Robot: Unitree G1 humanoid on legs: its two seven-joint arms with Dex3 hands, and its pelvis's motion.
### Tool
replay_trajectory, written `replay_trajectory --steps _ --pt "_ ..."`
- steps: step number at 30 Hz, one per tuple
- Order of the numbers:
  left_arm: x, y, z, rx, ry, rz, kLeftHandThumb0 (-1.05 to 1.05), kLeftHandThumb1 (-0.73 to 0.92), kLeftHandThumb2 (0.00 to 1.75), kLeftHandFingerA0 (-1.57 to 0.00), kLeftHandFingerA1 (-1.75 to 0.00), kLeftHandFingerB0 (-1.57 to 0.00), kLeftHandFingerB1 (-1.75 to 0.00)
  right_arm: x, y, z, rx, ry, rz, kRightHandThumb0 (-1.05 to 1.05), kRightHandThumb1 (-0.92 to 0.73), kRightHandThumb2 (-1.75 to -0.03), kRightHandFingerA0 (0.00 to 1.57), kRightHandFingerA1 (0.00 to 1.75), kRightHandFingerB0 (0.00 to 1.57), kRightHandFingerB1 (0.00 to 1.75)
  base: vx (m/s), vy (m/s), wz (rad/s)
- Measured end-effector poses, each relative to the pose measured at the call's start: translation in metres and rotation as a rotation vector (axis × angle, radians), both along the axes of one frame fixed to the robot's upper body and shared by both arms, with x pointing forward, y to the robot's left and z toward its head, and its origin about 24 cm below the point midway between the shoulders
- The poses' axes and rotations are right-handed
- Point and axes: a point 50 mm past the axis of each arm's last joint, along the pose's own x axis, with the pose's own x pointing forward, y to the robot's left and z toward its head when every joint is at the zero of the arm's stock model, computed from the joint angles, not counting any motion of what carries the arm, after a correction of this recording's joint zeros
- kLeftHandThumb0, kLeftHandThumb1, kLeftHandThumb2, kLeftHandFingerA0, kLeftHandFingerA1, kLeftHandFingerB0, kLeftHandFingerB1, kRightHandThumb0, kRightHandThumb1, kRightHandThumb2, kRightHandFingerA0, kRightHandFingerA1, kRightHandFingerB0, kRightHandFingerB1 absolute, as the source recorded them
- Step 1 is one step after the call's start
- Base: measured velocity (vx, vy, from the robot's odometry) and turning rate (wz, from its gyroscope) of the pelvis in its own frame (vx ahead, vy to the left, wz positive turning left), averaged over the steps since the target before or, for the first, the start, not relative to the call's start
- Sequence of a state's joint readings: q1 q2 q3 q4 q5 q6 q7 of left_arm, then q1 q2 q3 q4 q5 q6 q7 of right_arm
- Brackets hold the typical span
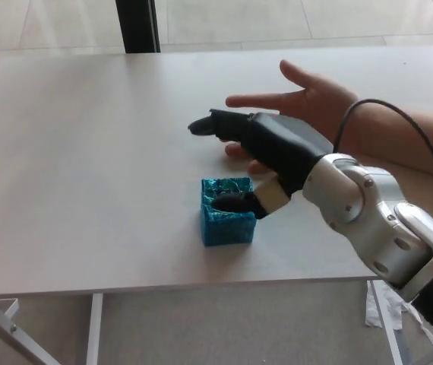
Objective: The robot uses its right hand to pick up a cube kept in the middle of the desk infront of it and hands it to a person
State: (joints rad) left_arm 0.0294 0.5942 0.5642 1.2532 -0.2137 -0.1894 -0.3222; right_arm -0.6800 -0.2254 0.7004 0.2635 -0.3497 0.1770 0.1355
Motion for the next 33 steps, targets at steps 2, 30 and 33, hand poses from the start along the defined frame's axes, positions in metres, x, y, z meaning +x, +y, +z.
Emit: replay_trajectory --steps 2,30,33 --pt "0.000 0.000 0.000 -0.001 -0.002 -0.004 -0.81 0.69 0.61 -0.62 -0.54 -0.46 -0.39 -0.001 0.002 -0.009 -0.065 0.013 0.009 -0.41 -0.32 -0.98 0.03 0.54 0.00 0.50 0.00 0.000 0.00" --pt "0.000 -0.002 -0.002 -0.005 0.017 -0.026 -0.83 0.70 0.62 -0.70 -0.54 -0.51 -0.41 -0.019 0.021 -0.033 -0.294 0.029 -0.003 -0.43 -0.64 -0.59 0.92 1.61 0.60 0.50 0.00 0.000 0.00" --pt "0.000 -0.002 -0.002 -0.006 0.017 -0.027 -0.81 0.71 0.62 -0.72 -0.56 -0.52 -0.42 -0.020 0.024 -0.034 -0.264 -0.003 -0.021 -0.28 -0.63 -0.72 0.97 1.75 0.77 0.71 0.00 0.000 0.00"
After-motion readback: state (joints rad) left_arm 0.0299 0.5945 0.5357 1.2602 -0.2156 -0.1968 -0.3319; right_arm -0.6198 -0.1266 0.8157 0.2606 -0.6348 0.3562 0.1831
